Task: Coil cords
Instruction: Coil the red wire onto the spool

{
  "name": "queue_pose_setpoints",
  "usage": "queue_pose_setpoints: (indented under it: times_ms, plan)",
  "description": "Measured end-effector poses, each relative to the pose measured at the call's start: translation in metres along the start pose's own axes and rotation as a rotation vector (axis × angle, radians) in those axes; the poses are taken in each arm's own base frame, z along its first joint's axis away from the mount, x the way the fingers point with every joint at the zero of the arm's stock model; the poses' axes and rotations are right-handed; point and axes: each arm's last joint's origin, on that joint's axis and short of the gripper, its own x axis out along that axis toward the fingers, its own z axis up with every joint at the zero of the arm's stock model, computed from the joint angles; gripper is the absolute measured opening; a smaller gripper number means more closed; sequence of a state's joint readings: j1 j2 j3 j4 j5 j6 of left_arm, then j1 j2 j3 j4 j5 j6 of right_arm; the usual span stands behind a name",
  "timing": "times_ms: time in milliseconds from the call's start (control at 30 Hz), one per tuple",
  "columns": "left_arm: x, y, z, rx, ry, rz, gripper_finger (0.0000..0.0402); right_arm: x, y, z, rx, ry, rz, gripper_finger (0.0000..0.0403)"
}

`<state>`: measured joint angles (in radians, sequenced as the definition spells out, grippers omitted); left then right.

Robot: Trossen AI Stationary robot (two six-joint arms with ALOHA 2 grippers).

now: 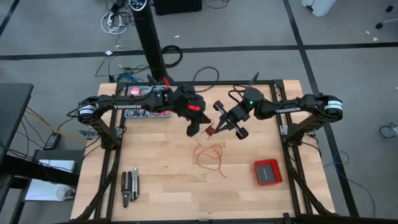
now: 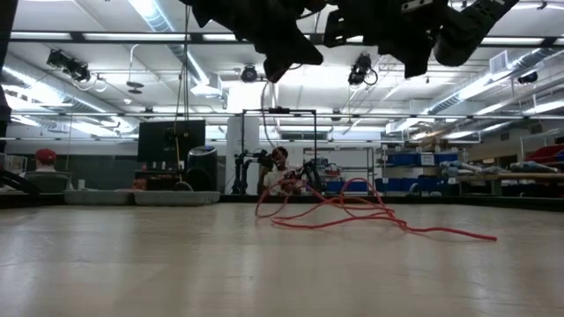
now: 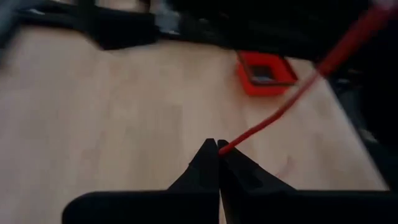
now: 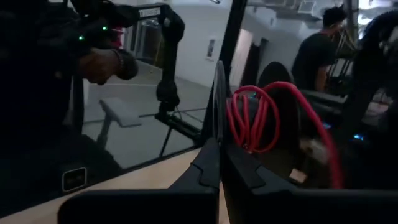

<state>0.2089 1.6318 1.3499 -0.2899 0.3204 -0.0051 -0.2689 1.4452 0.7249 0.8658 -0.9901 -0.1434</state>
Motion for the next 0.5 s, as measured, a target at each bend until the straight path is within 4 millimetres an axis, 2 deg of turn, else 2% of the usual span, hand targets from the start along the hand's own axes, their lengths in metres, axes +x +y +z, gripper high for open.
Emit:
queue_pose_setpoints:
  times_ms: [333, 500]
  plan:
    - [0.000, -0.011, 0.002, 0.017, -0.010, -0.083, 0.0001, -0.011, 0.000, 0.015, -0.016, -0.016, -0.006, 0.0000]
    - [0.002, -0.020, 0.003, 0.041, -0.011, -0.109, 0.0001, -0.012, -0.001, 0.019, -0.037, -0.015, -0.061, 0.0001]
